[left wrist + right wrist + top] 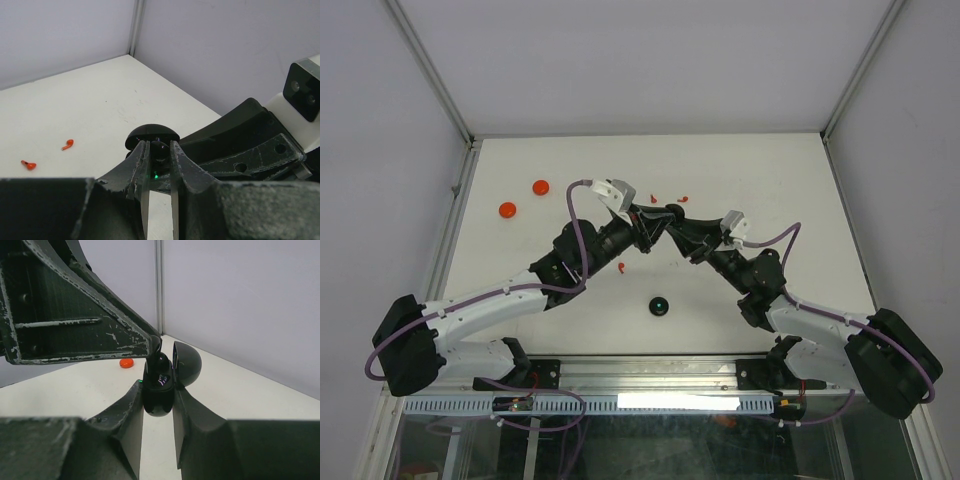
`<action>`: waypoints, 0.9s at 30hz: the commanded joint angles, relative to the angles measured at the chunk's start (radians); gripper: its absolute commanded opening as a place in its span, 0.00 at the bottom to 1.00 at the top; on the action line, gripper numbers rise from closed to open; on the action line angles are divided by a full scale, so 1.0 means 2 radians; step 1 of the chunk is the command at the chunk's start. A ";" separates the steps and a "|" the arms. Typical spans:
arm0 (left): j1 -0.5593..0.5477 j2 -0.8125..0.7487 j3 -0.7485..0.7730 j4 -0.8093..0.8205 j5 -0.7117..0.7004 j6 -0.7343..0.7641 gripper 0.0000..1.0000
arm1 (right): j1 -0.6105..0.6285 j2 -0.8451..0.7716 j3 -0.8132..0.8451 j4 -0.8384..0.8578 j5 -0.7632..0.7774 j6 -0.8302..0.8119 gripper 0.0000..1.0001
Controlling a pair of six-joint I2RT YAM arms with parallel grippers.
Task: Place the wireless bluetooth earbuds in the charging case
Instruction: Place the earbud in the charging case.
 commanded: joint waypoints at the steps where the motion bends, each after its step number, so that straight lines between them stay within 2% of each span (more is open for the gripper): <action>1: -0.002 -0.014 0.000 -0.008 -0.022 0.003 0.11 | 0.002 -0.009 0.015 0.043 0.011 0.001 0.00; 11: -0.004 -0.013 0.011 -0.034 -0.029 -0.007 0.11 | 0.002 -0.009 0.015 0.043 0.011 0.000 0.00; 27: -0.033 -0.005 0.053 -0.137 -0.096 -0.061 0.25 | 0.002 -0.001 0.017 0.044 0.017 0.000 0.00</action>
